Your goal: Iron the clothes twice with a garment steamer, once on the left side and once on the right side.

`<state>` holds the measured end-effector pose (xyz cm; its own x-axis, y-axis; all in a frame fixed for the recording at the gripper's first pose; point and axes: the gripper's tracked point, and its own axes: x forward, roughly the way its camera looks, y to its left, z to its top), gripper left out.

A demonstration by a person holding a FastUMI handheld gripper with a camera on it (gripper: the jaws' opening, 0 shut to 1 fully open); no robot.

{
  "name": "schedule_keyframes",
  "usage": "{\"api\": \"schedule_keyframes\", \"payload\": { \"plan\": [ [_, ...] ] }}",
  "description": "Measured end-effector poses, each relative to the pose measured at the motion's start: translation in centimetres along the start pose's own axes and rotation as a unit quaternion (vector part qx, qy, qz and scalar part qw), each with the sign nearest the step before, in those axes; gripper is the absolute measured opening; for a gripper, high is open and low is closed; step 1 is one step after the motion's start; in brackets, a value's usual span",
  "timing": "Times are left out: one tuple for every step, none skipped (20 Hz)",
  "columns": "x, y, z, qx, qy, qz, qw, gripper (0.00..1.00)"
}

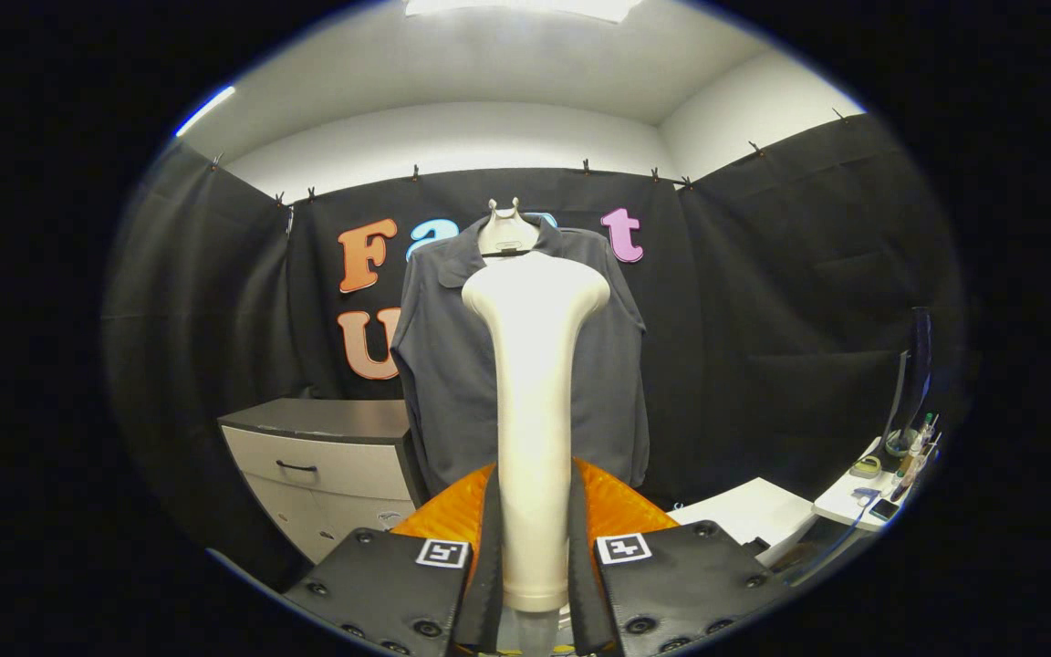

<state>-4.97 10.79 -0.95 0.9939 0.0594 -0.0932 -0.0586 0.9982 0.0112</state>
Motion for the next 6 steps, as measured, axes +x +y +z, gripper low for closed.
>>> {"api": "schedule_keyframes", "payload": {
  "plan": [
    [-0.1, 0.4, 0.0, -0.003, 0.000, 0.002, 1.000, 0.37],
    [-0.3, 0.7, 0.2, -0.007, 0.000, 0.003, 1.000, 0.37],
    [-0.4, 1.1, 0.4, -0.009, -0.001, 0.005, 1.000, 0.37],
    [-0.6, 1.6, 0.6, -0.011, -0.003, 0.007, 1.000, 0.37],
    [-0.6, 2.0, 0.8, -0.012, -0.004, 0.008, 1.000, 0.37],
    [-1.1, 2.4, 0.9, -0.010, -0.007, 0.010, 1.000, 0.37]
  ]
}}
